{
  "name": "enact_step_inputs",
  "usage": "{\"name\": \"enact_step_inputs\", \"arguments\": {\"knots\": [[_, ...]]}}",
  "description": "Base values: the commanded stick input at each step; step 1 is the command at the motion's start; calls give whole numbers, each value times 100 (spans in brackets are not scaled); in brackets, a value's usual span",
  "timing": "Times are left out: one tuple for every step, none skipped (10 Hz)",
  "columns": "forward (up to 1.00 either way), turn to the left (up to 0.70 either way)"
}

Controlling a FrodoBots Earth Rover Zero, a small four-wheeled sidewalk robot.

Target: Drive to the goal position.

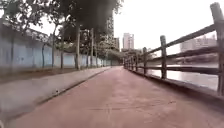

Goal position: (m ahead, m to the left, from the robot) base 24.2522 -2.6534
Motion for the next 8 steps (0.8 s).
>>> {"name": "enact_step_inputs", "arguments": {"knots": [[96, 0], [96, 0], [95, 0], [96, 0], [96, 0], [95, 0], [96, 0], [95, 0]]}}
